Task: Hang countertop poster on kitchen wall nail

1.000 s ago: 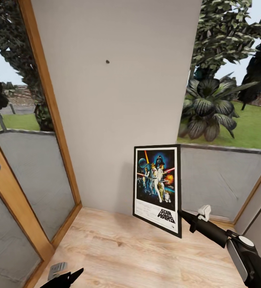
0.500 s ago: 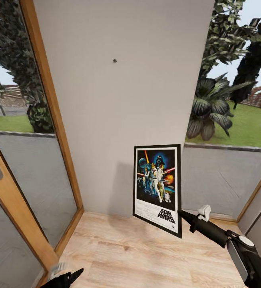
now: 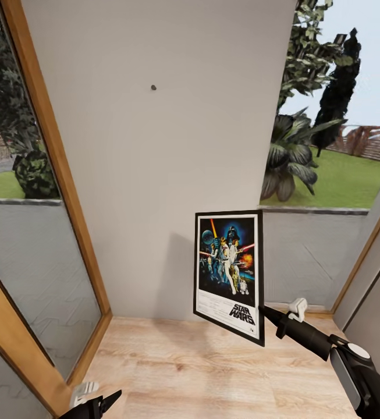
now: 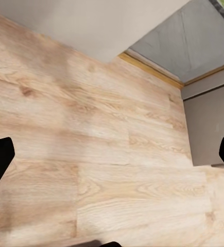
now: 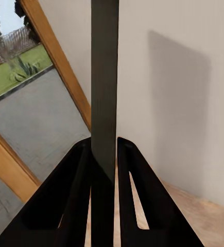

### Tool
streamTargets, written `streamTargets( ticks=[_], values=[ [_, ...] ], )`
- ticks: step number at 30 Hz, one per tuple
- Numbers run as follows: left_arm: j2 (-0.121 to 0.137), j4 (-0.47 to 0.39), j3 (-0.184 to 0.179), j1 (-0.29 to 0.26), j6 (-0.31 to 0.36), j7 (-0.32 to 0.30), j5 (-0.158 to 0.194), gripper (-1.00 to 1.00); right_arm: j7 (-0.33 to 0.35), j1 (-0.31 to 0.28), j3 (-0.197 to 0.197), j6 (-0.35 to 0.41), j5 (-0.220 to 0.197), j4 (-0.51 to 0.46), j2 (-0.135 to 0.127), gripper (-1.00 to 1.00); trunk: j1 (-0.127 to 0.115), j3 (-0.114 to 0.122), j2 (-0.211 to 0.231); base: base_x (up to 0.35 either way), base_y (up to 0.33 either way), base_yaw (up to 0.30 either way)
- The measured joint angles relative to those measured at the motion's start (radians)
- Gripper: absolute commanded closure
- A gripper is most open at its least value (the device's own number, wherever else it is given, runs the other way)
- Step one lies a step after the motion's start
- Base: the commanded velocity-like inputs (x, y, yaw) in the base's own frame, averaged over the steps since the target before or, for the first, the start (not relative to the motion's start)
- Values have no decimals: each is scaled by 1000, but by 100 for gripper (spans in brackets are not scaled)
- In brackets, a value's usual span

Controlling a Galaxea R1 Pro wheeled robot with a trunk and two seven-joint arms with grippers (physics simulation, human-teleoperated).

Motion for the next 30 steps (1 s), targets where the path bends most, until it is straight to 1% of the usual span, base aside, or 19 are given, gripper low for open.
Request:
streamTargets(
  ticks=[6,10,14,16,17,18,19,20,21,22,24,25,26,29,30],
  values=[
    [-1,0,-1,0,0,0,-1,-100,0,0,2,1,0,0,0,100,0,0,0,1,1,-210],
    [-2,0,-4,0,0,0,-2,-100,0,0,2,1,0,0,0,100,0,0,0,0,0,-62],
    [-3,0,-5,1,-1,-13,-4,-100,1,0,1,2,0,0,0,100,0,0,0,0,0,-5],
    [-3,1,-4,6,-1,-43,-4,-100,1,0,2,1,0,0,0,100,0,0,0,0,0,-1],
    [3,1,8,62,2,-104,-3,-100,0,0,6,1,0,0,1,100,0,0,0,0,0,0],
    [13,2,-5,96,2,-111,-1,-100,1,0,7,1,0,0,1,100,0,0,0,0,0,0],
    [65,-20,5,153,3,-122,20,-100,0,-2,5,3,-2,-20,1,100,0,0,0,0,0,0],
    [79,3,1,169,3,-123,42,-100,0,-2,6,3,-2,-42,2,100,0,0,0,0,0,0],
    [82,2,0,175,2,-124,62,-100,-2,-3,7,5,-2,-72,6,100,0,0,0,0,0,0],
    [81,1,-4,181,2,-124,83,-100,-5,-5,10,11,-3,-127,20,100,0,0,0,0,0,0],
    [78,1,-4,183,1,-124,89,-100,-6,-8,16,21,2,-157,25,100,0,0,0,0,0,0],
    [77,1,-5,184,1,-124,91,-100,-7,-13,22,34,2,-174,28,100,0,0,0,0,0,0],
    [75,0,-6,184,1,-123,93,-100,-7,-29,37,80,1,-206,33,100,0,0,0,0,0,0],
    [69,0,-6,185,1,-123,96,-100,-8,-57,62,169,3,-247,37,100,0,0,0,0,0,0],
    [65,0,-6,185,0,-123,96,-100,-8,-76,72,216,2,-266,39,100,0,0,0,0,0,0]
  ],
)
